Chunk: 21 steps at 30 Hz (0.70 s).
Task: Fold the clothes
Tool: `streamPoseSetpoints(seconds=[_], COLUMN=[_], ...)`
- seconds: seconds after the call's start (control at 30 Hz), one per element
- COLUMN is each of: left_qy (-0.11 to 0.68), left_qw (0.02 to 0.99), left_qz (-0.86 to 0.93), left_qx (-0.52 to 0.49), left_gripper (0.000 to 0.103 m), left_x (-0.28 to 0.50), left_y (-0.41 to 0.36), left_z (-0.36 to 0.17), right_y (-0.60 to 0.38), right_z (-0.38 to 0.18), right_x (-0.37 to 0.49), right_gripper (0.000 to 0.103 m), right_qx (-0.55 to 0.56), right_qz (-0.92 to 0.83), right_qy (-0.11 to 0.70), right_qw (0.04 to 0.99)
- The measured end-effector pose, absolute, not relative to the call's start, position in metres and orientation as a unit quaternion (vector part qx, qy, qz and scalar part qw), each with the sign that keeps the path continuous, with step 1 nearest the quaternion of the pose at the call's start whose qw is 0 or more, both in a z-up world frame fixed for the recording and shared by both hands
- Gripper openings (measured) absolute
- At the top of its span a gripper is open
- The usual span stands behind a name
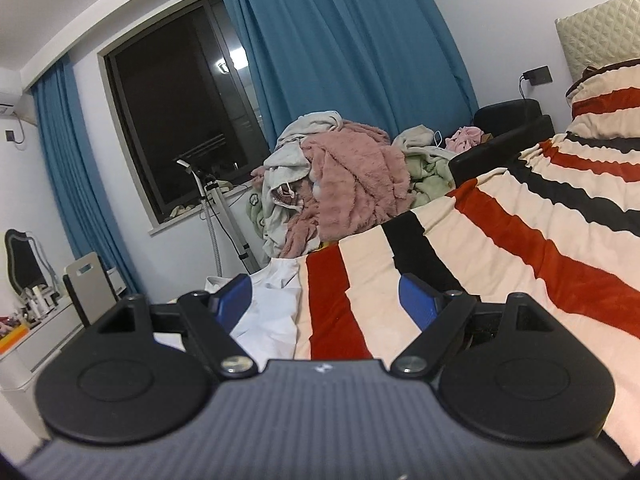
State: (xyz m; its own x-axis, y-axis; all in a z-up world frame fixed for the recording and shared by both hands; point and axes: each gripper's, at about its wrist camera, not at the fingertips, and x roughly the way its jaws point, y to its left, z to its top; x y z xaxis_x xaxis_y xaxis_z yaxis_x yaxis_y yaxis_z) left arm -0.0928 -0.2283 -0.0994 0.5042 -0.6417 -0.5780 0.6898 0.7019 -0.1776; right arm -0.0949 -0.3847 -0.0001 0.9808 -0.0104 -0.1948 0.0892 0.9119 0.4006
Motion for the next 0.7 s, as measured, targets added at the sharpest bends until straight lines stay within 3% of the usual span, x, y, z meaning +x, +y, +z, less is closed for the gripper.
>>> streamPoseSetpoints(seconds=[0.07,0.13,0.17,0.23,0.27,0.7], left_qy=[0.327,0.331,0.333,0.339,0.343,0.327], left_qw=[0.858,0.861,0.863,0.870,0.872,0.899], left_qz=[-0.394,-0.379,-0.372,-0.349,-0.345,-0.213], left_qx=[0.047,0.070,0.081,0.078,0.061,-0.198], left_gripper=[0.045,0.045,0.040,0.009,0.006,0.005], left_x=[-0.092,-0.089,-0.087,-0.083,-0.081,-0.130], left_y=[-0.251,-0.265,-0.272,-0.270,-0.263,-0.067], left_z=[-0.114,-0.127,-0.133,-0.142,-0.139,-0.054], right_y=[-0.388,-0.391,-0.391,-0.392,-0.391,-0.373], right_z=[-0.003,-0.008,-0.009,-0.012,-0.012,-0.005], right_x=[-0.095,-0.094,-0.093,-0.090,-0.090,-0.094], right_gripper=[0.083,0.083,0.083,0.083,0.083,0.083], right_qx=[0.213,0.216,0.217,0.217,0.216,0.200], right_qz=[-0.028,-0.030,-0.033,-0.039,-0.040,-0.032], right_qy=[0.098,0.101,0.102,0.106,0.107,0.108], right_qw=[0.972,0.971,0.970,0.970,0.970,0.973])
